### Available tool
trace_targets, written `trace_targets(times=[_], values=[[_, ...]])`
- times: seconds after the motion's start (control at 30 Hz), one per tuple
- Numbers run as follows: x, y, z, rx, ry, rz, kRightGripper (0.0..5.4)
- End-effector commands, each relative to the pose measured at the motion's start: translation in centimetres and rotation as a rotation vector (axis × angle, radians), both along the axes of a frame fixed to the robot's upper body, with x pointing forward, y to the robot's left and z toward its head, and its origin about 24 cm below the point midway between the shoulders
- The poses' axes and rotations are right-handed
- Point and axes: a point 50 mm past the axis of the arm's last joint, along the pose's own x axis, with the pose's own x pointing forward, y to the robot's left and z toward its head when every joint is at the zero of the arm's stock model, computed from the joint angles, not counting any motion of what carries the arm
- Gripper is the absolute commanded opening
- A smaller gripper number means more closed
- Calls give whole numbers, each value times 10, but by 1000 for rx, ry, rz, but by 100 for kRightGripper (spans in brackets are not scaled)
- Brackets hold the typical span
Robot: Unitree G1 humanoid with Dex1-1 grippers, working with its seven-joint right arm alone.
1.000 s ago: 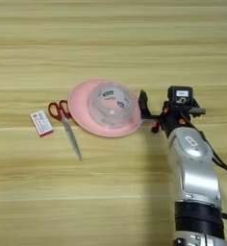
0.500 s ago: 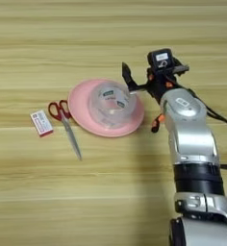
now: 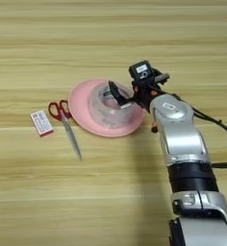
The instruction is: Move the objects on the table
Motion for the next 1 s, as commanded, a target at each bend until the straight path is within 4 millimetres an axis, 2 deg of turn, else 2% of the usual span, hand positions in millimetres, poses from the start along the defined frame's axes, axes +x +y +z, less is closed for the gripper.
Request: trace_targets(times=[0.03,0.27,0.63,1.0], values=[[-1,-6,21,-86,-73,16,538],[-3,-8,12,-117,-26,22,538],[12,-11,8,-95,33,26,538],[21,-1,-6,-5,132,70,396]])
